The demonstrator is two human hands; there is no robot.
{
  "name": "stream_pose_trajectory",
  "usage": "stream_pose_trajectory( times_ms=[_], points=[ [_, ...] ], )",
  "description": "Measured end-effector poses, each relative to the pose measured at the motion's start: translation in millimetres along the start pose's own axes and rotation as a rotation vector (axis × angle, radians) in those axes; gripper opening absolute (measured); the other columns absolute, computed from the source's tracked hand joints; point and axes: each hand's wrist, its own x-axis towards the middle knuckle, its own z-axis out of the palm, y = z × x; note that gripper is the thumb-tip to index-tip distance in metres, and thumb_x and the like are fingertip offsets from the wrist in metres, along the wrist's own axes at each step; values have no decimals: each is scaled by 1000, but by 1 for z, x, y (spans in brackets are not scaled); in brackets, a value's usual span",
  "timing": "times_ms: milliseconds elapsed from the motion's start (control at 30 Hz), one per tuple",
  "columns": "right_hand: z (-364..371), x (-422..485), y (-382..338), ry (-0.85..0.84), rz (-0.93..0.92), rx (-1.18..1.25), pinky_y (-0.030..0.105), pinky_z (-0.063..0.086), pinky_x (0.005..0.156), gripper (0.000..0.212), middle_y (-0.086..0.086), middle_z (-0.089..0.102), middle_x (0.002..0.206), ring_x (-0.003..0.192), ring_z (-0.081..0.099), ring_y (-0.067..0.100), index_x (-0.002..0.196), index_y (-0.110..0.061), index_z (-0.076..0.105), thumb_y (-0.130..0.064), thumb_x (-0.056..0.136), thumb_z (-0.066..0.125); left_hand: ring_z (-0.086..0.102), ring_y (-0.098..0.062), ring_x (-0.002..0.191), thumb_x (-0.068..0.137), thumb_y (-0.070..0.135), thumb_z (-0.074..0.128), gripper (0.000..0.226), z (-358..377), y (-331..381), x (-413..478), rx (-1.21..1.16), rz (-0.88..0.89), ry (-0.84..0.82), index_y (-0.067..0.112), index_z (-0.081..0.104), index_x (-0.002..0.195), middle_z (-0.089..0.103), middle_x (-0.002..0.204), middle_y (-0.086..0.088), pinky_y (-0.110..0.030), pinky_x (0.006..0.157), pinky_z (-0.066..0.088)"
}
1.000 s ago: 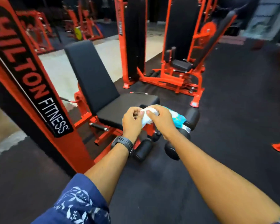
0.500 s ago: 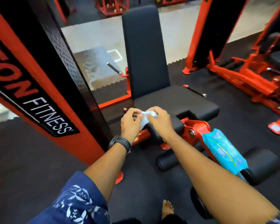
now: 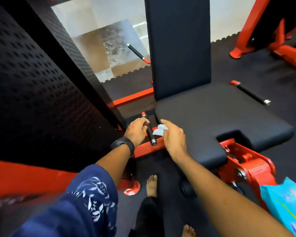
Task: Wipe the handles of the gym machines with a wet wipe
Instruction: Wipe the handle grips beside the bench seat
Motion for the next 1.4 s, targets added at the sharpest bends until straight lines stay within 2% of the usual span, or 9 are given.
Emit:
stream_pose_trajectory(
  times_ms=[233,467,567,700,867,1067,1200,1333,1400],
  points=[
    [87,82,17,9,128,19,40,47,77,17,9,68,106,95,62,36,109,-14,57,-16,102,42,27,-25,149,97,-1,50,58,33,-83,110,293,88,-319,10,37,152,32,160,-11,-27,120,14],
    [162,150,25,-53,132,-222,38,46,78,20,9,67,113,102,64,28,121,-18,46,-14,101,44,-7,-23,154,92,-11,47,84,63,-136,188,457,217,-566,10,0,159,-10,167,-9,-26,120,-2],
    [186,163,30,-193,150,-230,37,48,92,49,12,51,140,123,56,26,150,-20,27,-13,104,41,-8,-24,154,90,-8,49,85,73,-147,208,482,286,-652,6,0,158,-8,166,-13,-30,124,-1],
    [201,149,42,-310,18,-419,35,25,121,71,23,10,162,150,20,31,157,-3,4,-1,98,45,-3,-20,155,89,-12,50,86,75,-156,228,460,349,-693,10,5,159,1,167,-8,-37,125,7],
    [207,192,36,-202,59,-372,33,51,89,47,17,43,143,122,56,24,148,-3,26,-9,104,41,-2,-15,154,77,-23,49,100,75,-174,239,379,365,-711,14,5,159,3,167,-3,-36,126,10],
    [214,169,30,-232,34,-430,37,27,121,61,30,14,159,148,25,35,155,5,10,-3,101,38,-8,-13,153,76,-24,54,107,76,-182,242,320,393,-735,17,1,159,-1,167,1,-32,125,3],
    [220,200,29,-174,60,-419,35,44,104,55,26,32,150,133,45,31,153,3,16,-6,103,38,-9,-13,153,83,-13,60,99,77,-190,246,293,419,-745,15,2,159,-1,168,0,-34,126,3],
    [211,167,27,-241,3,-520,37,39,113,66,33,25,154,140,39,36,153,8,12,-3,98,46,-14,-7,150,68,-25,59,120,78,-197,252,333,456,-765,21,-5,158,-5,167,5,-34,126,4],
    [212,175,31,-207,45,-468,35,49,97,55,29,40,147,129,52,33,150,6,25,-9,101,46,-15,-7,149,65,-26,60,124,76,-197,255,357,463,-770,21,-7,159,-7,167,5,-34,125,4]
  ],
)
